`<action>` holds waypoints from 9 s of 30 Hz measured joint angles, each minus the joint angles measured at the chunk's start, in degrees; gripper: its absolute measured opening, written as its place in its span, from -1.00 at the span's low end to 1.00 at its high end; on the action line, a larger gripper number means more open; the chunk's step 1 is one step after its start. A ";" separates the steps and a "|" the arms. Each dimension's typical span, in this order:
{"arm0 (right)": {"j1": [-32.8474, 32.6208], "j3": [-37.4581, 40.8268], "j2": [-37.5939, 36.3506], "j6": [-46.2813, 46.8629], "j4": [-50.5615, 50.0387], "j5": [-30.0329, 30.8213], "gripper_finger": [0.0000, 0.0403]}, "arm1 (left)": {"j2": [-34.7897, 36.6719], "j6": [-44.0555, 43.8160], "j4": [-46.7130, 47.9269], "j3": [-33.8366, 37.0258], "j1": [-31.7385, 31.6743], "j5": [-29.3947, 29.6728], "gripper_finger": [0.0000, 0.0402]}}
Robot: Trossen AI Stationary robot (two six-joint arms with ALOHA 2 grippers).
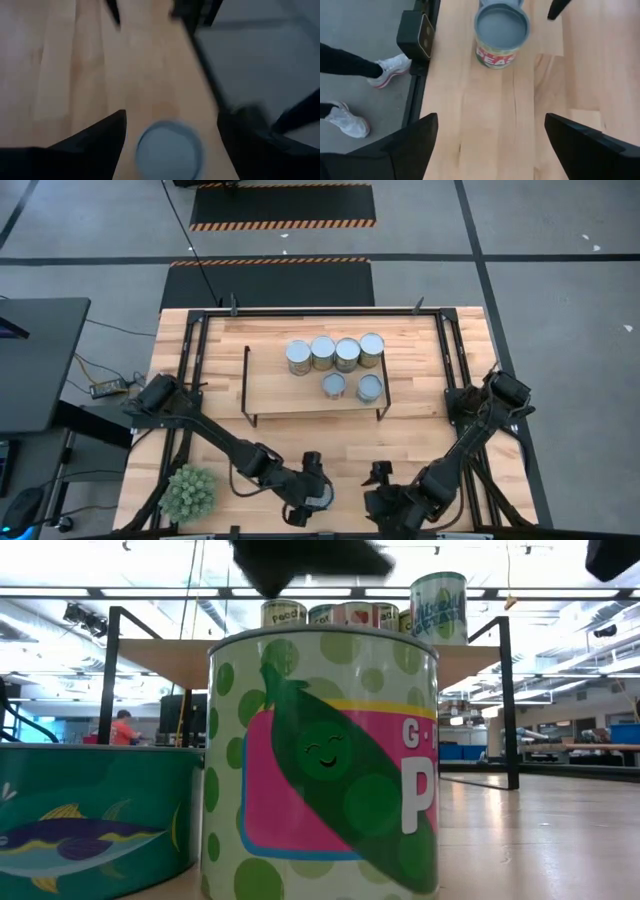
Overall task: Pick and place cans onto a shelf
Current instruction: Put the canned green peas on the shelf, then put the green tuna can on the shelf
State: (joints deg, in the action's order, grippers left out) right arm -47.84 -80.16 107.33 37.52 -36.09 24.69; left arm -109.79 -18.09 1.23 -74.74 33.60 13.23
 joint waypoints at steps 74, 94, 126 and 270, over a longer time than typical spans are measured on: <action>-0.47 0.00 -6.12 8.98 -10.58 11.31 0.81 | 23.73 -14.41 35.43 -2.16 -21.27 -5.38 -0.99; 0.35 0.02 -6.12 10.29 -10.44 11.15 0.81 | 22.04 -21.79 38.23 -2.16 -27.40 14.60 -0.99; 2.20 -0.22 -6.19 10.52 -5.51 11.28 0.81 | 19.96 -20.59 33.22 -2.18 -27.33 15.84 -0.20; 4.36 -0.22 -16.69 8.82 -17.26 11.60 0.81 | 22.26 -8.25 55.27 -2.19 -27.47 -0.95 -0.37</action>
State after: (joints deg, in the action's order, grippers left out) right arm -43.48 -80.38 90.64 46.33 -53.35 36.29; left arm -87.54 -26.35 56.49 -76.93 6.12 12.28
